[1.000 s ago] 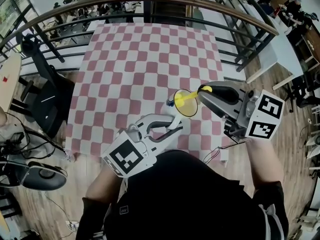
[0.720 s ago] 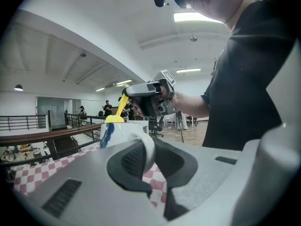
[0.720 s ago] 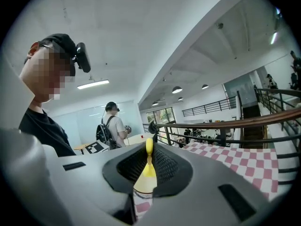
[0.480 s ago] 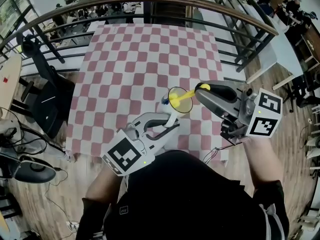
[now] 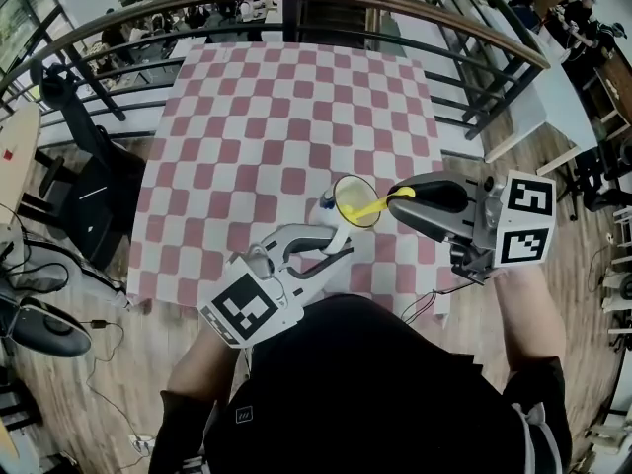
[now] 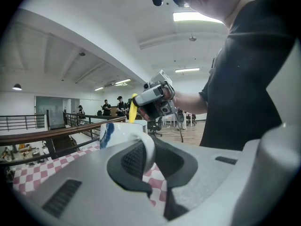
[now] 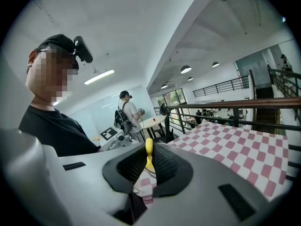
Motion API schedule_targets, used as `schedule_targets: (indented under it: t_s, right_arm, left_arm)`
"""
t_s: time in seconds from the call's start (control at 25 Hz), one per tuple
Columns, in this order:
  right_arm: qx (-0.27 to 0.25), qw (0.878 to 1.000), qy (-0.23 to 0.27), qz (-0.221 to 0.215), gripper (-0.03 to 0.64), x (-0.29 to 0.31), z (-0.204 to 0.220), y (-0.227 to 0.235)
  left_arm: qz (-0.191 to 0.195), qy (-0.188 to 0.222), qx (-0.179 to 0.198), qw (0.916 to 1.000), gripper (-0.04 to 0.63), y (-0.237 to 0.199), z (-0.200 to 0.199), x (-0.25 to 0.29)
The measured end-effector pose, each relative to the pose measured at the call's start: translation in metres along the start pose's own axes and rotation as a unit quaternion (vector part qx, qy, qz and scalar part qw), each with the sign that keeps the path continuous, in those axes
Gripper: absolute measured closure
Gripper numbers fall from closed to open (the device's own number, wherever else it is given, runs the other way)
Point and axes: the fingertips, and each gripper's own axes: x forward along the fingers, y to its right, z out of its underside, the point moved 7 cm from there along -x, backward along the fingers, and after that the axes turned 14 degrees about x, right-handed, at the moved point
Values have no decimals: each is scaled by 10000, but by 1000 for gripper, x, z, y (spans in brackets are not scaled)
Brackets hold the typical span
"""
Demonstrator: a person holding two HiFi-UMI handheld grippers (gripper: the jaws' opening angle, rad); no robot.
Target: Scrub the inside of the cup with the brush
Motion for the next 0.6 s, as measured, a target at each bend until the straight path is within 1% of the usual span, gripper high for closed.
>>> schedule_targets:
  t_s: [0.08, 0.16, 0.36, 0.48, 0.6]
  right_arm:
    - [-94, 9996, -244, 102, 574, 0, 4, 2]
    - [-166, 9990, -334, 234, 574, -4, 7, 4]
    - [-263, 9976, -281, 573, 574, -17, 2, 11]
    - [-397, 9955, -245, 821, 574, -20, -2, 14]
    - [-509, 9941, -185, 944, 574, -19, -3, 15]
  left_arm:
    - [-30, 3, 25, 10000, 557, -2, 0, -1]
    - [-77, 12, 29, 10000, 557, -4, 1, -2]
    - [-123, -95, 6, 9999, 557, -6, 4, -5]
    - [-50, -146, 12, 9999, 557, -6, 4, -5]
    - [-4, -105, 14, 9999, 557, -3, 3, -5]
